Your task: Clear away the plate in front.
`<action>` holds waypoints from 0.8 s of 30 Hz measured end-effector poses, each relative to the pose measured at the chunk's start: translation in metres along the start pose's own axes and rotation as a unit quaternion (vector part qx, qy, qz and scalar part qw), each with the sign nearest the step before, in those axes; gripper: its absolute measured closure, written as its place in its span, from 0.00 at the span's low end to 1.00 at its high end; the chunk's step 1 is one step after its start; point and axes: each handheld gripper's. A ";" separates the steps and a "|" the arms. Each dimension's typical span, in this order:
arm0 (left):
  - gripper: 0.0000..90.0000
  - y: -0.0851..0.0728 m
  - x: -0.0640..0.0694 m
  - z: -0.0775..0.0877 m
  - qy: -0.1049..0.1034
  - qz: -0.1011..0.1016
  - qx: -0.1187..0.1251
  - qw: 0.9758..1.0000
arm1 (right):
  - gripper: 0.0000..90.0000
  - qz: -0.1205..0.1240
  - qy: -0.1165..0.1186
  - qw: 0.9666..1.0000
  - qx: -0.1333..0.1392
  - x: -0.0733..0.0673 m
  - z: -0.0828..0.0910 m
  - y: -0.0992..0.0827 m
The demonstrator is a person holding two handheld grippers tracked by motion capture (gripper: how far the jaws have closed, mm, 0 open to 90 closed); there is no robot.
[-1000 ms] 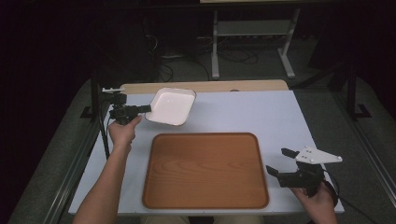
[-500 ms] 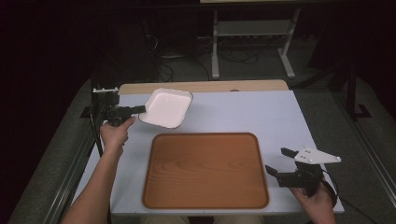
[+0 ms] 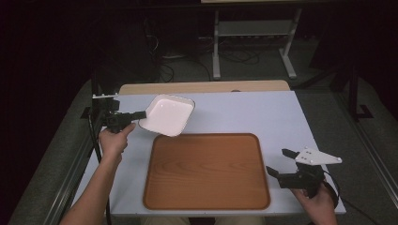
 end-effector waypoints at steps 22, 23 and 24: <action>0.99 -0.041 0.005 -0.020 -0.002 0.013 -0.027 1.000 | 0.16 0.003 -0.002 1.000 0.001 0.000 0.001 0.000; 0.99 -0.041 0.005 -0.020 -0.002 0.013 -0.027 1.000 | 0.16 0.003 -0.003 1.000 0.001 0.000 0.002 0.000; 0.99 -0.043 0.005 -0.021 -0.002 0.015 -0.027 1.000 | 0.16 0.003 -0.003 1.000 0.001 0.000 0.002 0.000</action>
Point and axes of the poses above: each handheld gripper's, and its own axes: z roughly backward along the jaws, y roughly out of its top, x roughly to its right, and after that the axes turned 7 degrees about -y, right-handed
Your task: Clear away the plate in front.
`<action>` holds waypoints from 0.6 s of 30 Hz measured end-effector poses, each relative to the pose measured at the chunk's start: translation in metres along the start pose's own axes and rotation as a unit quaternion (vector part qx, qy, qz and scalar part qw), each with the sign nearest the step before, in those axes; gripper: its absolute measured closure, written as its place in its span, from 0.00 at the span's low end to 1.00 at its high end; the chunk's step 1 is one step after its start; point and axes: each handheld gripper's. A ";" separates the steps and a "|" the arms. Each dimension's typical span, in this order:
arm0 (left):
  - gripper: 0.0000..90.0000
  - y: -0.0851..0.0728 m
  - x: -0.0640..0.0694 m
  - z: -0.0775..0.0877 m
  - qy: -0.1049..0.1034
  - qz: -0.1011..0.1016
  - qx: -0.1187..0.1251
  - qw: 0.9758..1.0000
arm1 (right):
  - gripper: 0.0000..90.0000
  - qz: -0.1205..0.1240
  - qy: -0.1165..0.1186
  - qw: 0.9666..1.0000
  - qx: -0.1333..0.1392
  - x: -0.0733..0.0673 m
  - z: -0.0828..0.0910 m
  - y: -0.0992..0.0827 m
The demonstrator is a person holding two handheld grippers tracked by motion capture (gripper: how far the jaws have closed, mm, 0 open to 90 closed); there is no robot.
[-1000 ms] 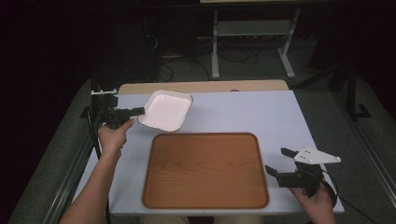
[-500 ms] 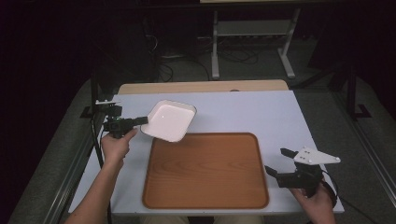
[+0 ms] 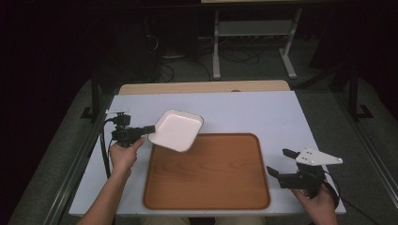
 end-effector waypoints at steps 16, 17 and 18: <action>0.99 -0.022 0.000 -0.015 0.002 0.011 -0.003 1.000 | 0.16 0.001 -0.002 1.000 -0.003 -0.001 0.000 0.000; 0.99 -0.023 0.000 -0.016 0.003 0.010 -0.005 1.000 | 0.16 0.001 -0.002 1.000 -0.003 -0.001 0.000 0.000; 0.99 -0.024 0.000 -0.017 0.002 0.010 -0.005 1.000 | 0.16 0.002 -0.002 1.000 -0.002 -0.001 0.000 0.000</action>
Point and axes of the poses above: each handheld gripper's, and its own axes: z roughly backward along the jaws, y roughly out of its top, x roughly to its right, and after that the axes turned 7 degrees about -y, right-handed
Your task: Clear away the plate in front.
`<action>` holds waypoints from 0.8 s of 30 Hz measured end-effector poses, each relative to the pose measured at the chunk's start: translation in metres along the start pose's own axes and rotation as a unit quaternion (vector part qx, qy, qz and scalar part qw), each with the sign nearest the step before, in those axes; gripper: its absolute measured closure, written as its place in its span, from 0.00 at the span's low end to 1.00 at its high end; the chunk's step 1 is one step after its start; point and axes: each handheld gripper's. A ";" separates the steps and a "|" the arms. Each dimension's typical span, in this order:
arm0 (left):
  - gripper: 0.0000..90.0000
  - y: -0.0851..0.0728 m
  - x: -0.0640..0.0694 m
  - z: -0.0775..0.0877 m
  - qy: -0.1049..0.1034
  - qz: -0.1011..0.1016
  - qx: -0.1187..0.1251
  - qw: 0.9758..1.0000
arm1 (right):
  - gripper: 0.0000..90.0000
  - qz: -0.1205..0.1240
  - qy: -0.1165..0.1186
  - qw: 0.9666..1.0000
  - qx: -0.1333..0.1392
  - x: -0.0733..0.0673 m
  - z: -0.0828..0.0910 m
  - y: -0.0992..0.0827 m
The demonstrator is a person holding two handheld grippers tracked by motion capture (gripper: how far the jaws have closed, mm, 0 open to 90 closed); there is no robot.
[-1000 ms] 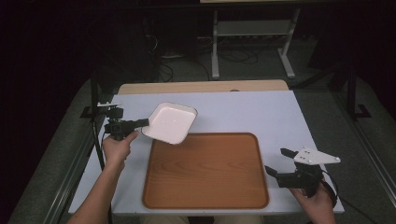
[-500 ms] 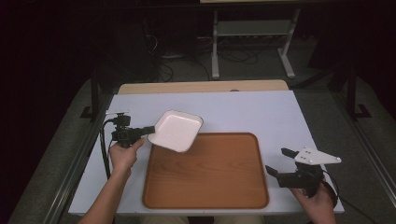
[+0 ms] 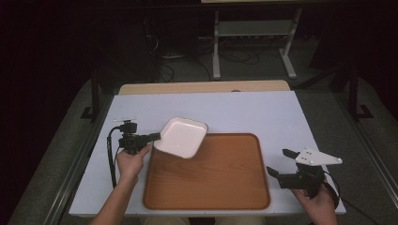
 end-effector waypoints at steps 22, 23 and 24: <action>0.99 -0.037 0.025 -0.027 0.012 -0.031 -0.034 0.999 | 0.16 0.007 0.004 1.000 -0.003 -0.002 -0.002 0.000; 0.99 -0.039 0.027 -0.027 0.015 -0.038 -0.037 0.998 | 0.16 0.007 0.004 1.000 -0.004 -0.002 -0.002 0.000; 0.99 -0.040 0.028 -0.027 0.018 -0.043 -0.039 0.998 | 0.16 0.008 0.004 1.000 -0.004 -0.002 -0.002 0.000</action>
Point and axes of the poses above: each handheld gripper's, and its own axes: z roughly backward along the jaws, y roughly out of its top, x roughly to its right, and after that the axes turned 7 degrees about -y, right-handed
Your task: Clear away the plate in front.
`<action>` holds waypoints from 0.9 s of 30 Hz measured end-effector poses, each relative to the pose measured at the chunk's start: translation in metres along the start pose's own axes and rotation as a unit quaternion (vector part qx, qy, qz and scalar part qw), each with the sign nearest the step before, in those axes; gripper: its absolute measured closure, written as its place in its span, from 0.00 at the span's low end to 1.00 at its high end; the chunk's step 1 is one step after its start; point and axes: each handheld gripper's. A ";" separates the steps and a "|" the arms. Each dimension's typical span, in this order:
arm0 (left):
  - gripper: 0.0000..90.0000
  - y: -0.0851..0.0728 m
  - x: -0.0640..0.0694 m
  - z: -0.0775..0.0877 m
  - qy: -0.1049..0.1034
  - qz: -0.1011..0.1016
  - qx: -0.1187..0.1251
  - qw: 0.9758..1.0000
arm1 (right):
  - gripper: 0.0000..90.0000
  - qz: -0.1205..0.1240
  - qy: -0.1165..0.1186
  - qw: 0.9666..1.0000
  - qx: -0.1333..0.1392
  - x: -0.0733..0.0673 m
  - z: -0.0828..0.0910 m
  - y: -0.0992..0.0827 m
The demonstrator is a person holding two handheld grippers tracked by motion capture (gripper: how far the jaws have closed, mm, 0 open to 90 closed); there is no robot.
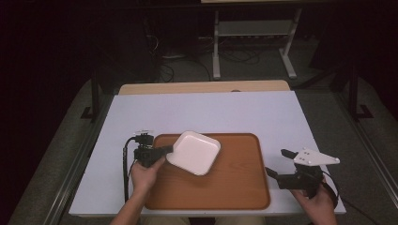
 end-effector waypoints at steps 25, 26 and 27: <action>0.93 -0.035 0.014 0.011 0.040 0.021 -0.024 0.999 | 0.16 0.004 0.003 1.000 -0.002 -0.003 -0.002 0.002; 0.93 -0.035 0.015 0.011 0.036 0.022 -0.026 0.999 | 0.16 0.005 0.003 1.000 -0.003 -0.003 -0.002 0.002; 0.88 -0.035 0.017 0.011 0.035 0.023 -0.026 0.999 | 0.16 0.006 0.003 1.000 -0.003 -0.004 -0.002 0.002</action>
Point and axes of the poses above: each handheld gripper's, and its own axes: z roughly backward along the jaws, y roughly out of its top, x roughly to its right, and after that the axes turned 7 degrees about -y, right-handed
